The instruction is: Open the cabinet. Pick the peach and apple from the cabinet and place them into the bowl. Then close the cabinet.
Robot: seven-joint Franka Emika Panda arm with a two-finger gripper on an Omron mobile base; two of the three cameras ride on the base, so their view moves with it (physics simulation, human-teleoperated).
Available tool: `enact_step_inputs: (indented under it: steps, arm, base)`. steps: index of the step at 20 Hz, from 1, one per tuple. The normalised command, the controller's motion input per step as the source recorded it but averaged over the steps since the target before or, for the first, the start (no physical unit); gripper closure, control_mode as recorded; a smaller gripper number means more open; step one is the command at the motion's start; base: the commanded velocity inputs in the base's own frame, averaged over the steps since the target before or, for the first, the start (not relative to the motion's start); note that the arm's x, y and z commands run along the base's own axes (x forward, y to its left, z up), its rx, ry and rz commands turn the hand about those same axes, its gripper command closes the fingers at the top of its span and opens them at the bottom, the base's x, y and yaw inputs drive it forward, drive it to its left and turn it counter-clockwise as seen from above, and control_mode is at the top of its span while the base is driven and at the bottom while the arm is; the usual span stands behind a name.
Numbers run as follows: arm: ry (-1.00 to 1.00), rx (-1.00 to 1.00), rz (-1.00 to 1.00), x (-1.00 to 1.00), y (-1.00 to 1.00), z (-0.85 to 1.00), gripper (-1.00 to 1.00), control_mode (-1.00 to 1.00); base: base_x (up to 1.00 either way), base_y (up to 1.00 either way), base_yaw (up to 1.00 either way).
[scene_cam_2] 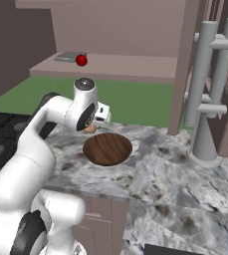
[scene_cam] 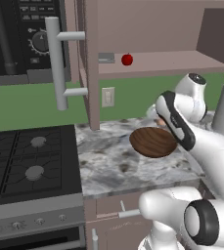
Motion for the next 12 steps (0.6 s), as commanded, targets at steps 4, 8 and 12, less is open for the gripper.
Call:
enact_step_inputs:
  steps: [4,8,12]
  arm:
    - [0.18,-0.06,0.0,0.91,0.01,-0.37,1.0,-1.0]
    - [0.14,-0.01,0.0,0.97,-0.05,-0.48,1.0,-1.0]
    - [0.1,0.0,0.0,0.91,-0.25,-0.61,1.0,-1.0]
  base:
    - [0.0,0.0,0.0]
    - [0.0,0.0,0.0]
    - [0.0,0.0,0.0]
